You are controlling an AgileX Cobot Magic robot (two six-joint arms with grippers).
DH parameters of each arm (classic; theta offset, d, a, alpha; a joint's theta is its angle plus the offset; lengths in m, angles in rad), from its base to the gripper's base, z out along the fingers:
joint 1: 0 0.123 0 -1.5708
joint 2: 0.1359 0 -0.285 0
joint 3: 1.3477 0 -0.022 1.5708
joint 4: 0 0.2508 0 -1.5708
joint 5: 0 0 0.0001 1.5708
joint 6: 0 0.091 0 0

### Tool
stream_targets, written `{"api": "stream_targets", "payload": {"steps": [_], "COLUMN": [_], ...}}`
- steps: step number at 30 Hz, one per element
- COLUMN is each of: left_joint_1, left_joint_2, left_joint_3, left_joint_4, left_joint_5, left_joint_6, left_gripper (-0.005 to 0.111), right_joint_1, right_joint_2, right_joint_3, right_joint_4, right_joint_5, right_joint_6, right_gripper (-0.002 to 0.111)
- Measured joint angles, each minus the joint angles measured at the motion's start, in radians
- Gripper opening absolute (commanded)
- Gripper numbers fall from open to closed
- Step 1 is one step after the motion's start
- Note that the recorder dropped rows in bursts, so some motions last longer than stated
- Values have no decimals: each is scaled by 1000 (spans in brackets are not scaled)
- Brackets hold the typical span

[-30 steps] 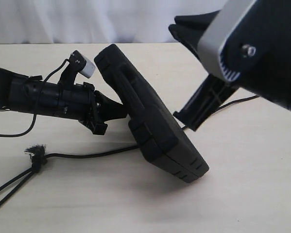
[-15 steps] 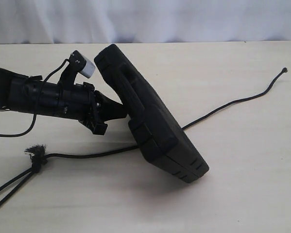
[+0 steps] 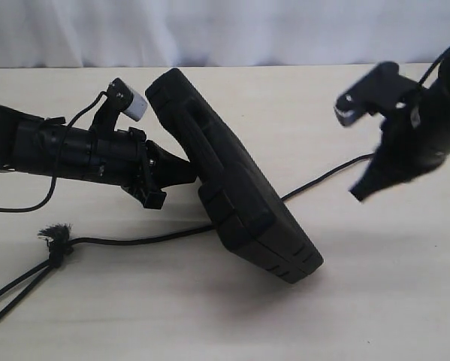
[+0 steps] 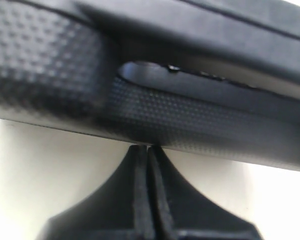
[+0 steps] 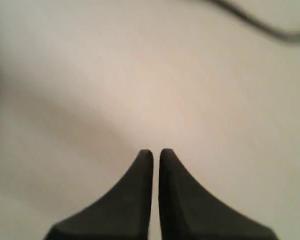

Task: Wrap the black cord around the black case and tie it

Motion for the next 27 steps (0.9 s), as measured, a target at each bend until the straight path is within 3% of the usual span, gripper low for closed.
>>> {"api": "stream_targets", "payload": {"steps": [1,2,6,7,11,13,16,17,21,22,27], "left_joint_1": [0,0,0,0,0,0,0,0,0,0,0], "left_joint_2": [0,0,0,0,0,0,0,0,0,0,0], "left_joint_3": [0,0,0,0,0,0,0,0,0,0,0], "left_joint_4": [0,0,0,0,0,0,0,0,0,0,0], "left_joint_5": [0,0,0,0,0,0,0,0,0,0,0], "left_joint_6": [0,0,0,0,0,0,0,0,0,0,0], "left_gripper": [0,0,0,0,0,0,0,0,0,0,0], "right_joint_1": [0,0,0,0,29,125,261,344,531,643,925], "right_joint_2": [-18,-78,-226,-300,-406,-477,-548,-584,-638,-642,-607], "right_joint_3": [3,27,154,257,469,590,646,677,734,767,827], "right_joint_4": [60,188,307,324,309,300,417,591,999,1140,1370], "right_joint_5": [-90,-333,-757,-920,-1116,-1228,-1234,-1239,-1258,-1291,-1418], "right_joint_6": [-19,-38,-49,-51,-57,-106,-291,-476,-918,-1068,-1171], "right_gripper": [4,4,4,4,5,5,5,5,5,5,5]}}
